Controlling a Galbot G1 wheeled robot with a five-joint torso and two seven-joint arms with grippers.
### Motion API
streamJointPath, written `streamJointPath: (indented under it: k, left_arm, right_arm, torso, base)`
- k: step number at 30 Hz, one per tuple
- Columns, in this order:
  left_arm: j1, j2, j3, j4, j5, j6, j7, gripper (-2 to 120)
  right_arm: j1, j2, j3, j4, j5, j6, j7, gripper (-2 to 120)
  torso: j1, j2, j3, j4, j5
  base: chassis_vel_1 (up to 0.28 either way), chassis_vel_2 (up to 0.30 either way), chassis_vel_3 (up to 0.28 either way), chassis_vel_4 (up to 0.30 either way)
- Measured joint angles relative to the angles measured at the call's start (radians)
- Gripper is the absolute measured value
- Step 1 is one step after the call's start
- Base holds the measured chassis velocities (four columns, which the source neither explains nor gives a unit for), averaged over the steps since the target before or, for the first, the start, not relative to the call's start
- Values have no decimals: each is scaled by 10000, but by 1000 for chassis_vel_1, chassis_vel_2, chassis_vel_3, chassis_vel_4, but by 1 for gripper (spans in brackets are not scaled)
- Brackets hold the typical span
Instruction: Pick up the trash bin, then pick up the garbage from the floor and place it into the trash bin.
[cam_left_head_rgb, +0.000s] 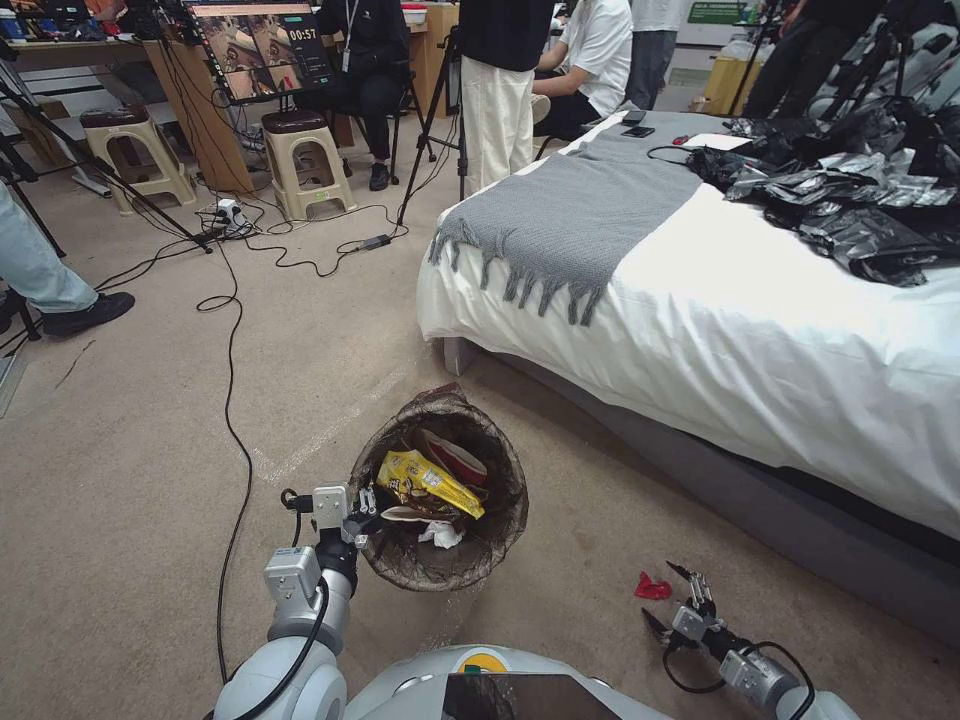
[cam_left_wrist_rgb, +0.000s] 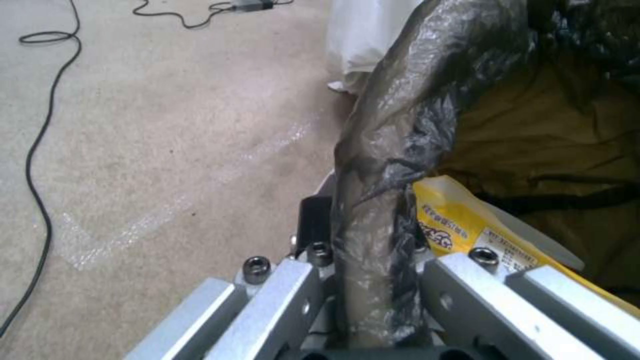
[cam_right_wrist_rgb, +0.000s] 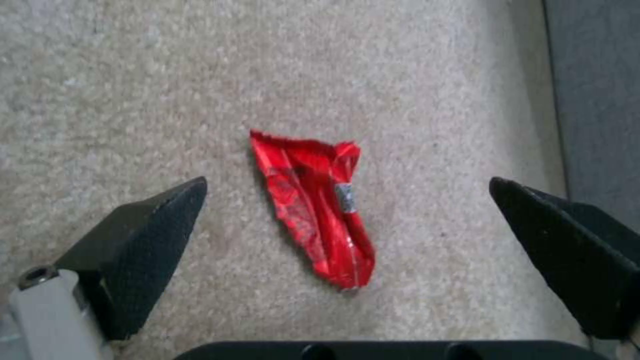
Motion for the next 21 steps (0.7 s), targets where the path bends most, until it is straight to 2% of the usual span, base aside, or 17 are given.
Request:
streamJointPath:
  k: [21]
  left_arm:
    - [35,-16,-17,15,5,1,0,0]
  right_arm:
    - [667,30,-13,-1295,24,430,32,100]
  torso:
    - [-1,2,-1,-4,-9]
  base:
    - [0,0,0,0]
